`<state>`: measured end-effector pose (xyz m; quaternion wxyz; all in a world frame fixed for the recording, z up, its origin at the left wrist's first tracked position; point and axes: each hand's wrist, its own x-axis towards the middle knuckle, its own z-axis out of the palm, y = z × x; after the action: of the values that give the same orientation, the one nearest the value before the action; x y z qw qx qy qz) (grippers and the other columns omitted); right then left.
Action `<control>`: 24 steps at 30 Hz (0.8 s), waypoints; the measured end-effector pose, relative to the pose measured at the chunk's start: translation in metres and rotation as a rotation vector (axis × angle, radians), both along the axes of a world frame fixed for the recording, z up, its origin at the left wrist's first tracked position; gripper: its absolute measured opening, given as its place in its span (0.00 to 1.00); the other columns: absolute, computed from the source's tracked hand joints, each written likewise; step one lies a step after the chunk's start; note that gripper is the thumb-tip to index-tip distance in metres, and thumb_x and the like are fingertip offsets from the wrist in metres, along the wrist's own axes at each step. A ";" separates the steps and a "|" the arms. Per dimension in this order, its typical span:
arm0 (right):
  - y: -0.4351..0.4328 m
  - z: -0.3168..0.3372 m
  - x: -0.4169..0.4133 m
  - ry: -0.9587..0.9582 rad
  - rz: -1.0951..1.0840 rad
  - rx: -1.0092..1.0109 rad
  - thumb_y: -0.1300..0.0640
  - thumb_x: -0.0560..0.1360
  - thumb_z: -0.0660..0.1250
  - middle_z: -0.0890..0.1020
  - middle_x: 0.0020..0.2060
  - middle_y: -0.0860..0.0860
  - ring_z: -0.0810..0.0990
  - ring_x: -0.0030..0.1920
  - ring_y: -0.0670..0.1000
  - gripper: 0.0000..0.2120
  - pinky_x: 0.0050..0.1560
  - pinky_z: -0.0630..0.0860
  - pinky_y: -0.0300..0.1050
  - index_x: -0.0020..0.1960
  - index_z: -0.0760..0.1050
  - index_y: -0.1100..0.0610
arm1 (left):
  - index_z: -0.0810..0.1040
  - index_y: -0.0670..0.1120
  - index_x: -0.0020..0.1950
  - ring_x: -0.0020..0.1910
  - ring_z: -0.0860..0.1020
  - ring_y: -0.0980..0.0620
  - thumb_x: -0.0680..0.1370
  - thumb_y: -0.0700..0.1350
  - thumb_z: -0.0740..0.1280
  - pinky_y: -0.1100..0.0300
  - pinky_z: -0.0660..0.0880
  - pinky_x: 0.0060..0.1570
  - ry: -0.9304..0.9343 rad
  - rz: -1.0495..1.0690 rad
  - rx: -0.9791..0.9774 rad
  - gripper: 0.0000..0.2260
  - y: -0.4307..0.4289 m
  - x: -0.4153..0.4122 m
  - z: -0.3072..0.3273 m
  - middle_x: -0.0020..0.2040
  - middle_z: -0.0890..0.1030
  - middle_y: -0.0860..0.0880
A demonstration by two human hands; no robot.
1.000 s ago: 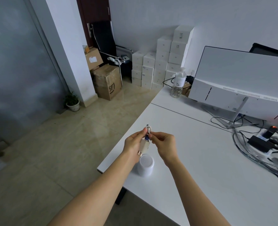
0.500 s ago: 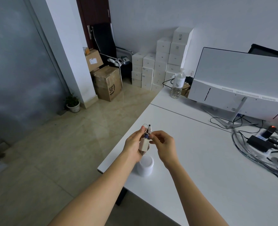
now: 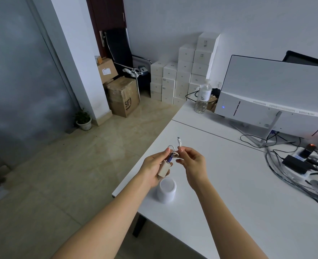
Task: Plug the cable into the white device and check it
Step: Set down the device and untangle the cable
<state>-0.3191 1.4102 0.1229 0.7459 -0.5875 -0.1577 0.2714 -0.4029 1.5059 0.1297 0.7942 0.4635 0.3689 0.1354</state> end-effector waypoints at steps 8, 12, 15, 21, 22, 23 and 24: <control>-0.003 0.001 0.003 -0.030 -0.020 -0.021 0.63 0.76 0.65 0.83 0.36 0.52 0.81 0.38 0.50 0.06 0.37 0.74 0.40 0.46 0.80 0.57 | 0.84 0.45 0.44 0.33 0.74 0.52 0.74 0.49 0.69 0.61 0.70 0.29 -0.007 -0.094 0.039 0.08 -0.001 -0.002 0.003 0.36 0.81 0.48; -0.005 0.001 0.006 -0.058 -0.010 -0.036 0.64 0.75 0.65 0.81 0.35 0.54 0.78 0.35 0.50 0.06 0.35 0.71 0.41 0.45 0.81 0.58 | 0.84 0.47 0.43 0.34 0.74 0.52 0.75 0.49 0.68 0.61 0.71 0.30 0.011 -0.129 0.083 0.08 -0.002 -0.003 0.003 0.36 0.85 0.52; -0.008 -0.001 0.007 -0.066 0.029 -0.016 0.66 0.76 0.64 0.80 0.35 0.55 0.75 0.34 0.51 0.08 0.38 0.73 0.42 0.45 0.80 0.58 | 0.84 0.46 0.44 0.33 0.74 0.52 0.74 0.50 0.69 0.62 0.70 0.28 0.010 -0.089 0.089 0.08 0.000 -0.001 0.004 0.39 0.85 0.50; -0.011 -0.003 0.007 -0.133 0.076 -0.023 0.66 0.76 0.63 0.82 0.33 0.48 0.75 0.32 0.49 0.10 0.39 0.76 0.39 0.43 0.81 0.56 | 0.83 0.46 0.40 0.32 0.73 0.52 0.73 0.51 0.69 0.61 0.70 0.28 0.001 -0.016 0.088 0.09 0.002 0.003 0.008 0.34 0.78 0.48; -0.011 -0.003 0.007 -0.149 0.091 -0.030 0.66 0.76 0.63 0.83 0.33 0.46 0.76 0.32 0.47 0.09 0.39 0.76 0.39 0.43 0.81 0.56 | 0.83 0.46 0.41 0.32 0.73 0.52 0.73 0.51 0.70 0.61 0.70 0.28 -0.001 -0.012 0.079 0.09 0.002 0.004 0.008 0.34 0.77 0.48; -0.010 -0.003 0.007 -0.160 0.104 -0.034 0.65 0.76 0.63 0.84 0.33 0.45 0.76 0.33 0.47 0.09 0.39 0.76 0.38 0.43 0.81 0.56 | 0.83 0.45 0.41 0.32 0.73 0.52 0.73 0.51 0.70 0.61 0.70 0.27 -0.002 -0.010 0.070 0.09 0.002 0.005 0.009 0.34 0.77 0.48; -0.010 -0.003 0.007 -0.166 0.110 -0.033 0.65 0.76 0.64 0.84 0.33 0.45 0.76 0.33 0.46 0.09 0.39 0.76 0.38 0.44 0.81 0.56 | 0.83 0.45 0.41 0.32 0.73 0.52 0.73 0.51 0.70 0.62 0.70 0.27 -0.003 -0.012 0.062 0.09 0.002 0.005 0.011 0.35 0.76 0.48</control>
<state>-0.3120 1.4001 0.1201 0.7043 -0.6108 -0.2466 0.2648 -0.3975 1.5082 0.1402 0.7809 0.4899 0.3604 0.1424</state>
